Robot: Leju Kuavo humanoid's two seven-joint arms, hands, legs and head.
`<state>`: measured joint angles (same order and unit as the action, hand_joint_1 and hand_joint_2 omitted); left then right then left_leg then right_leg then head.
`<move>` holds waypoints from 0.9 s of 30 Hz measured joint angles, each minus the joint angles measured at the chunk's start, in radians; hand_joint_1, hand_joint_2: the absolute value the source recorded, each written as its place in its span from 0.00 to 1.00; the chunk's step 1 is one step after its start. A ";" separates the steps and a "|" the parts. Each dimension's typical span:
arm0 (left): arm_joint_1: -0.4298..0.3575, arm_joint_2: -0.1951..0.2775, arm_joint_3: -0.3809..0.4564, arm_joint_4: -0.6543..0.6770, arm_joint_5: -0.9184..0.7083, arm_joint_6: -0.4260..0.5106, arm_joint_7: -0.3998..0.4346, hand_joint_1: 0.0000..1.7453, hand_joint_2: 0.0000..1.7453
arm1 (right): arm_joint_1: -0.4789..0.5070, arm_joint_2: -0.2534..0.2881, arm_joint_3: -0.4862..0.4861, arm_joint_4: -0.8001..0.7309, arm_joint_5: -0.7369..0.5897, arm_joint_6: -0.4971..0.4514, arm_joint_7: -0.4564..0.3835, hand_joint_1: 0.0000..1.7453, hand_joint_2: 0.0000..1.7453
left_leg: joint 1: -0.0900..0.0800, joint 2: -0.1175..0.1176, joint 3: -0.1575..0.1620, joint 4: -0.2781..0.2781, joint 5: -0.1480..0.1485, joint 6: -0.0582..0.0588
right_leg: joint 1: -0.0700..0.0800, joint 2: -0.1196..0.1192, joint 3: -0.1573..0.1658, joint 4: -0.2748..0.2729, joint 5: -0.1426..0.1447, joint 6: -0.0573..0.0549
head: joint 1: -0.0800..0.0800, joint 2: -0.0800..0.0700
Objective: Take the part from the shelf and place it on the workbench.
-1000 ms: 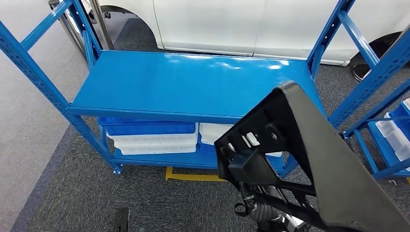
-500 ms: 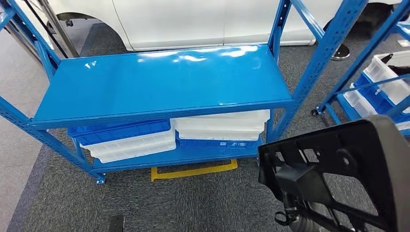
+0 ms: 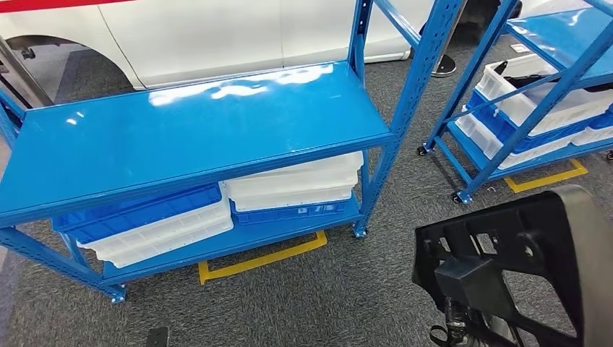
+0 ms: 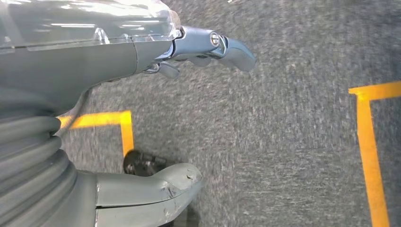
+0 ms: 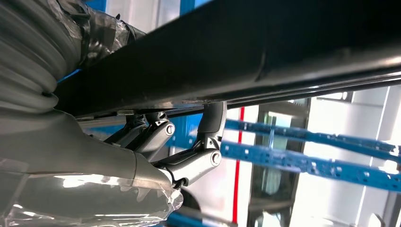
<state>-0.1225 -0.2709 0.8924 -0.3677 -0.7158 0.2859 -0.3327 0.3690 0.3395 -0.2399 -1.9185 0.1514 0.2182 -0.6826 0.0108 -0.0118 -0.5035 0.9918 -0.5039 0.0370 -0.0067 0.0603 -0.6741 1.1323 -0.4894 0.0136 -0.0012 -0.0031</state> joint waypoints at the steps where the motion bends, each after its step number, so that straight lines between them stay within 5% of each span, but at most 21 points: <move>1: 0.002 0.004 0.001 0.000 0.000 -0.009 0.001 0.00 1.00 | 0.002 0.000 -0.002 -0.005 0.012 -0.017 0.000 1.00 1.00 | -0.002 0.014 -0.002 -0.001 0.002 0.003 | -0.001 -0.028 -0.028 0.062 -0.036 0.003 | 0.002 0.000; 3: 0.008 0.011 0.005 0.000 -0.002 -0.029 0.004 0.00 1.00 | 0.010 0.000 -0.006 -0.017 0.049 -0.066 -0.001 1.00 1.00 | -0.005 0.047 -0.006 0.000 0.002 0.003 | -0.006 -0.051 -0.071 0.166 -0.079 0.010 | 0.002 0.000; 4: 0.009 0.015 0.007 0.000 -0.002 -0.036 0.005 0.00 1.00 | 0.017 0.000 -0.007 -0.023 0.064 -0.088 -0.001 1.00 1.00 | -0.005 0.061 -0.007 0.001 0.001 0.002 | -0.009 -0.056 -0.067 0.171 -0.073 0.013 | 0.002 0.000; 8: 0.009 0.024 0.015 0.000 -0.003 -0.047 0.005 0.00 1.00 | 0.029 0.000 -0.012 -0.046 0.087 -0.119 -0.001 1.00 1.00 | -0.010 0.109 0.000 0.003 -0.008 -0.013 | -0.007 -0.116 0.072 -0.057 0.013 0.006 | 0.002 0.000; 10: 0.008 0.027 0.017 0.000 -0.004 -0.048 0.005 0.00 1.00 | 0.031 0.000 -0.012 -0.055 0.099 -0.131 -0.001 1.00 1.00 | -0.013 0.126 0.005 0.003 -0.012 -0.023 | 0.002 -0.130 0.088 -0.093 0.013 -0.007 | 0.001 0.000; 12: 0.006 0.029 0.017 0.000 -0.006 -0.052 0.007 0.00 1.00 | 0.036 0.001 -0.013 -0.065 0.128 -0.167 -0.001 1.00 1.00 | -0.011 0.136 0.008 0.005 -0.016 -0.034 | 0.002 -0.107 0.085 -0.098 0.018 -0.019 | 0.001 0.000; 14: 0.006 0.034 0.019 0.000 -0.009 -0.063 0.009 0.00 1.00 | 0.042 0.003 -0.015 -0.079 0.160 -0.220 -0.001 1.00 1.00 | -0.007 0.095 -0.009 0.049 -0.052 -0.043 | -0.003 -0.086 0.085 -0.106 0.025 -0.033 | 0.001 0.000; 16: 0.012 0.041 0.022 0.000 -0.012 -0.075 0.010 0.00 1.00 | 0.047 0.006 -0.016 -0.092 0.174 -0.254 -0.001 1.00 1.00 | -0.004 0.038 -0.061 0.167 -0.119 -0.047 | -0.003 -0.064 0.084 -0.109 0.029 -0.045 | 0.000 0.000; 18: 0.022 0.047 0.026 0.000 -0.013 -0.083 0.011 0.00 1.00 | 0.053 0.007 -0.017 -0.100 0.176 -0.262 -0.001 1.00 1.00 | -0.003 0.021 -0.114 0.279 -0.157 -0.049 | 0.000 -0.035 0.081 -0.108 0.030 -0.049 | 0.000 0.000; 19: 0.025 0.050 0.028 0.000 -0.014 -0.086 0.010 0.00 1.00 | 0.058 0.008 -0.017 -0.102 0.178 -0.263 -0.001 1.00 1.00 | -0.003 0.018 -0.121 0.290 -0.147 -0.048 | 0.002 -0.019 0.081 -0.106 0.030 -0.050 | 0.000 0.000; 21: 0.028 0.055 0.032 0.000 -0.017 -0.091 0.007 0.00 1.00 | 0.064 0.008 -0.017 -0.103 0.186 -0.263 -0.001 1.00 1.00 | -0.001 0.001 -0.086 0.202 -0.077 -0.045 | 0.003 0.011 0.081 -0.099 0.029 -0.048 | 0.000 0.000; 24: 0.028 0.061 0.041 0.000 -0.020 -0.095 0.006 0.00 1.00 | 0.065 0.008 -0.014 -0.103 0.203 -0.260 -0.001 1.00 1.00 | 0.003 -0.075 -0.024 0.045 -0.016 -0.036 | 0.002 0.050 0.069 -0.082 0.028 -0.036 | 0.001 0.000; 25: 0.028 0.062 0.043 0.001 -0.021 -0.096 0.007 0.00 1.00 | 0.065 0.008 -0.010 -0.103 0.211 -0.260 -0.001 1.00 1.00 | 0.002 -0.084 -0.019 0.033 -0.019 -0.032 | 0.001 0.062 0.063 -0.081 0.030 -0.029 | 0.000 0.000; 27: 0.026 0.062 0.044 0.001 -0.025 -0.098 0.009 0.00 1.00 | 0.067 0.008 -0.004 -0.103 0.239 -0.265 -0.001 1.00 1.00 | 0.001 -0.061 -0.016 0.023 -0.012 -0.022 | -0.002 0.078 0.054 -0.083 0.038 -0.014 | 0.000 0.000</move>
<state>-0.0969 -0.2088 0.9366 -0.3670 -0.7405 0.1883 -0.3234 0.4359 0.3473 -0.2440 -2.0214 0.3899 -0.0466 -0.6837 0.0122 -0.0731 -0.5197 1.0151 -0.5161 0.0150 -0.0089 0.1386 -0.6200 1.0495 -0.4517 -0.0008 -0.0009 -0.0031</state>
